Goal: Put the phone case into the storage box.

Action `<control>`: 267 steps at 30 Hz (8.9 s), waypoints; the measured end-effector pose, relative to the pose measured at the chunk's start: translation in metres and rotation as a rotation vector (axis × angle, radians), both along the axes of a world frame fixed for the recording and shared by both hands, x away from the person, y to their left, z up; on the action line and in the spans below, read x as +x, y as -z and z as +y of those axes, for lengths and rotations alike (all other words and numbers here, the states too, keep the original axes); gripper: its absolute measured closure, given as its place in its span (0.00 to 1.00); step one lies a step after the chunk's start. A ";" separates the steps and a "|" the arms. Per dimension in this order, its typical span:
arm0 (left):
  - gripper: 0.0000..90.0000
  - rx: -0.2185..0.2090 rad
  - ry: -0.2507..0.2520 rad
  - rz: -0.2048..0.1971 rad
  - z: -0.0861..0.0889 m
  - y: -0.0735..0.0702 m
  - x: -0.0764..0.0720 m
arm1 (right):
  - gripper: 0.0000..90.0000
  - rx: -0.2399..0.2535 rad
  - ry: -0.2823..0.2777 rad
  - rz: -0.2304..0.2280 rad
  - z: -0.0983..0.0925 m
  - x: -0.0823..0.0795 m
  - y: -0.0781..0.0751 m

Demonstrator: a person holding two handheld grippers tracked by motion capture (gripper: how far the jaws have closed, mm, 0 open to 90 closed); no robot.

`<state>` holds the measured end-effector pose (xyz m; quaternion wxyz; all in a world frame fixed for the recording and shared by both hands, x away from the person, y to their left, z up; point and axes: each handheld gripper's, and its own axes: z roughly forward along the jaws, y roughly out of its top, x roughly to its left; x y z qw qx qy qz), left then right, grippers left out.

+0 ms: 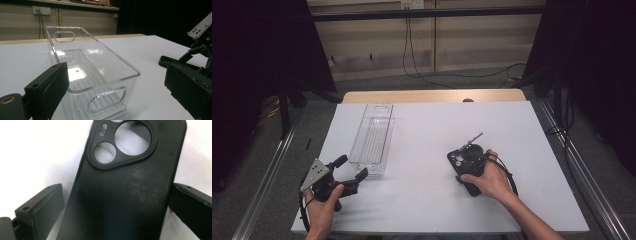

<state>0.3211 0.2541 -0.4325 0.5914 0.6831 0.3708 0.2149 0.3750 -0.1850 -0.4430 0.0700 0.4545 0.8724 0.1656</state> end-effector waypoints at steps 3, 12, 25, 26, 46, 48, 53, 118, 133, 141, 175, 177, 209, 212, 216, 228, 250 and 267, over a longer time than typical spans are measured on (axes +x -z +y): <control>0.06 -0.007 -0.003 0.002 0.000 0.000 0.000 | 0.02 -0.003 -0.002 0.003 -0.001 0.000 -0.001; 0.06 0.002 0.000 0.001 0.000 0.000 0.000 | 0.12 -0.012 -0.032 0.014 0.001 0.001 -0.005; 0.06 0.001 -0.001 0.006 -0.001 0.001 0.001 | 0.16 0.017 -0.058 -0.013 -0.002 -0.001 -0.007; 0.06 0.000 -0.001 0.006 -0.001 0.001 0.001 | 0.16 0.026 -0.059 -0.018 -0.003 -0.001 -0.008; 0.07 -0.011 0.019 0.018 0.000 0.001 0.001 | 0.16 0.189 -0.045 -0.154 -0.023 -0.007 -0.028; 0.07 -0.015 0.022 0.020 0.000 0.000 0.001 | 0.16 0.203 -0.040 -0.178 -0.026 -0.009 -0.030; 0.07 -0.017 0.030 0.031 -0.001 0.001 0.002 | 0.16 0.256 -0.036 -0.229 -0.033 -0.013 -0.032; 0.06 0.049 0.183 0.024 -0.015 -0.012 0.003 | 0.16 0.668 -0.175 -0.532 -0.042 -0.062 -0.016; 0.04 -0.004 0.294 0.035 -0.033 -0.023 0.002 | 0.16 0.725 -0.235 -0.490 -0.029 -0.063 -0.012; 0.04 0.009 0.360 0.003 -0.056 -0.031 0.001 | 0.16 0.773 -0.271 -0.464 -0.022 -0.064 -0.012; 0.02 0.008 0.641 -0.032 -0.130 -0.052 0.018 | 0.16 0.845 -0.360 -0.470 -0.019 -0.063 -0.013; 0.02 0.025 0.653 -0.034 -0.135 -0.053 0.018 | 0.16 0.846 -0.370 -0.469 -0.020 -0.064 -0.014; 0.02 0.015 0.756 0.009 -0.164 -0.050 0.034 | 0.16 0.879 -0.477 -0.406 -0.014 -0.064 -0.010; 0.02 0.005 0.764 0.006 -0.167 -0.052 0.036 | 0.16 0.880 -0.478 -0.411 -0.014 -0.064 -0.011; 0.02 0.004 0.778 0.015 -0.171 -0.052 0.037 | 0.16 0.883 -0.480 -0.418 -0.015 -0.065 -0.012; 0.01 -0.002 0.829 0.024 -0.176 -0.049 0.042 | 0.16 0.885 -0.500 -0.413 -0.016 -0.064 -0.012; 0.10 -0.027 0.950 -0.006 -0.177 -0.048 0.042 | 0.16 0.915 -0.542 -0.382 -0.014 -0.066 -0.012; 0.14 -0.038 0.965 0.025 -0.178 -0.046 0.044 | 0.16 0.880 -0.555 -0.381 -0.012 -0.066 -0.009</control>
